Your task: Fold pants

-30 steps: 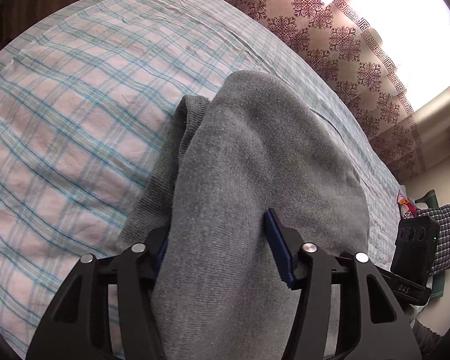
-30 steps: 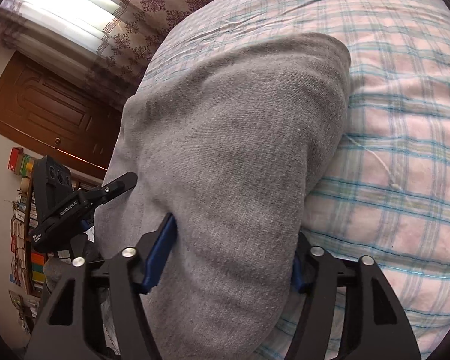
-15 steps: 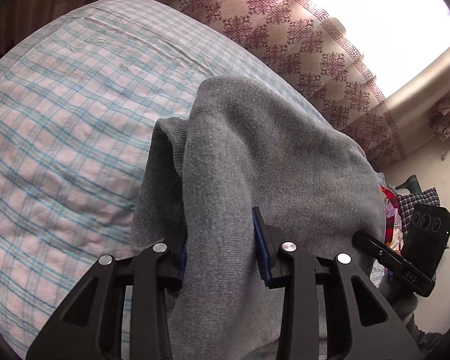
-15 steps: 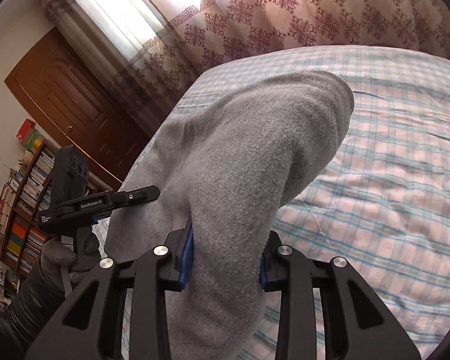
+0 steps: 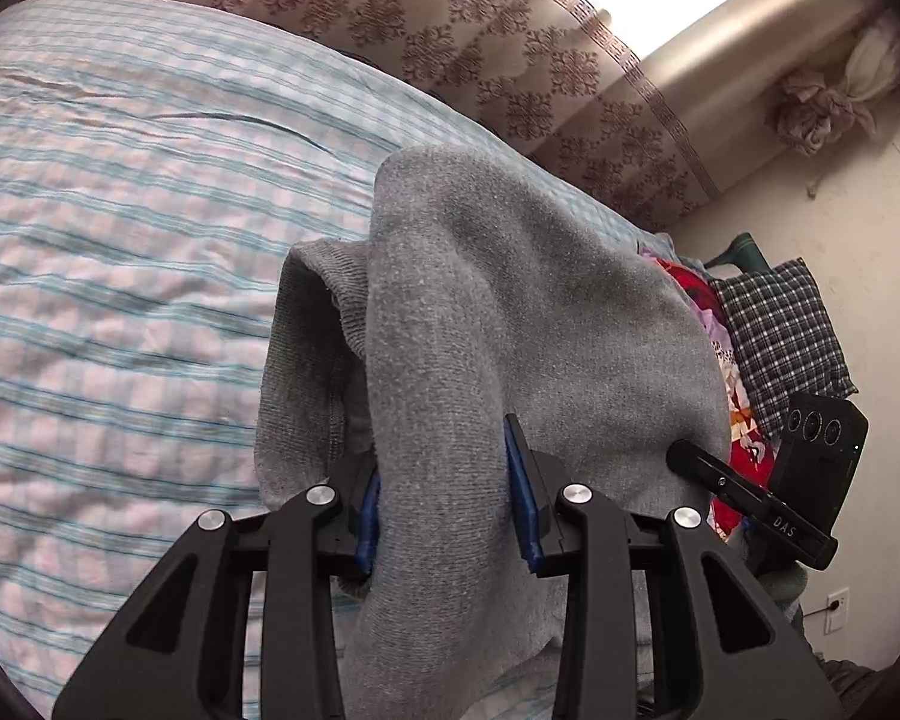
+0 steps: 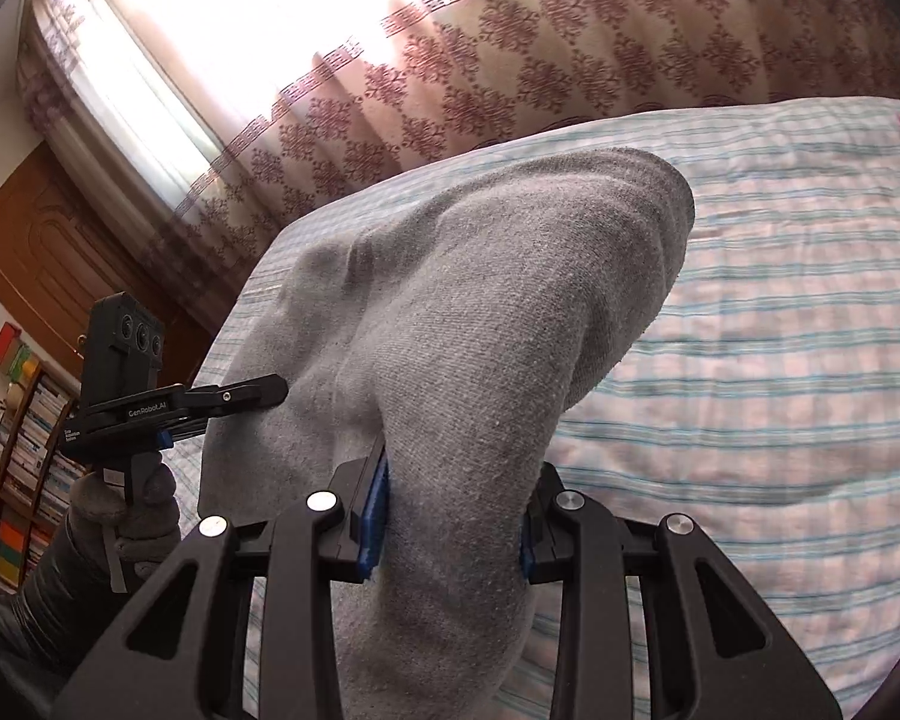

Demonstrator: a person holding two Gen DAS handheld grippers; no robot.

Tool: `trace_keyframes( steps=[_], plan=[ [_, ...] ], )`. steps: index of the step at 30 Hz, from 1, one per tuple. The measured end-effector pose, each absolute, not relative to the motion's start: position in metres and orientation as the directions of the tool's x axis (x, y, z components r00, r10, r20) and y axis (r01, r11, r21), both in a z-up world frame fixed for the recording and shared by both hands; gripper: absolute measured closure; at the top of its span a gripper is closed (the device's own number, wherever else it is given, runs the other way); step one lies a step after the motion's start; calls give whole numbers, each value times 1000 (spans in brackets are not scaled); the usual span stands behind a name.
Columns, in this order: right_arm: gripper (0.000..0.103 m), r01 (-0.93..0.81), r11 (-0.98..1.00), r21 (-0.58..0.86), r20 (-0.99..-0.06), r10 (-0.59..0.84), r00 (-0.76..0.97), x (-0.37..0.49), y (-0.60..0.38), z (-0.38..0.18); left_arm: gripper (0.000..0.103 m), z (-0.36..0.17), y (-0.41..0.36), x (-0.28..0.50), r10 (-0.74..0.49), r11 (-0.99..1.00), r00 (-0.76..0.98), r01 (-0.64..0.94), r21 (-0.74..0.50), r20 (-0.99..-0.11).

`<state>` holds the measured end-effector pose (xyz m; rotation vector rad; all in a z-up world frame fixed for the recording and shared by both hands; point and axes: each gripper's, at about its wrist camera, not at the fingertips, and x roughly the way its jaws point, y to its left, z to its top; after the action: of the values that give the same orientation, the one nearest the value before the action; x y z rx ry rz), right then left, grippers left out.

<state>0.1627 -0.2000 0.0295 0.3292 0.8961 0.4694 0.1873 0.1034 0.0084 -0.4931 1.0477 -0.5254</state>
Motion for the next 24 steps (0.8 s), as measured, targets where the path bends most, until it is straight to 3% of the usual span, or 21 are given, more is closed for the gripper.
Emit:
trace_keyframes(
  steps=[8,14,17,19,21,24],
  plan=[
    [71,-202,878,433,-693,468,549,174,-293,-4,68,-20,0,206,-631,774,323,204,-600,-705],
    [70,-209,885,417,-726,463,509,198,-316,-35,68,-43,-21,222,-593,801,331,149,-580,-734],
    [60,-175,883,436,-730,461,505,203,-321,-46,65,-53,-21,228,-560,826,317,145,-544,-766],
    [45,-152,897,415,-744,431,511,198,-321,-47,60,-52,-23,227,-513,858,327,177,-481,-794],
    [31,-106,928,357,-771,357,527,192,-323,-45,47,-49,-24,224,-438,898,356,213,-385,-826],
    [29,-56,957,285,-784,266,561,171,-329,-37,36,-39,-38,219,-301,943,411,262,-204,-860]
  ],
)
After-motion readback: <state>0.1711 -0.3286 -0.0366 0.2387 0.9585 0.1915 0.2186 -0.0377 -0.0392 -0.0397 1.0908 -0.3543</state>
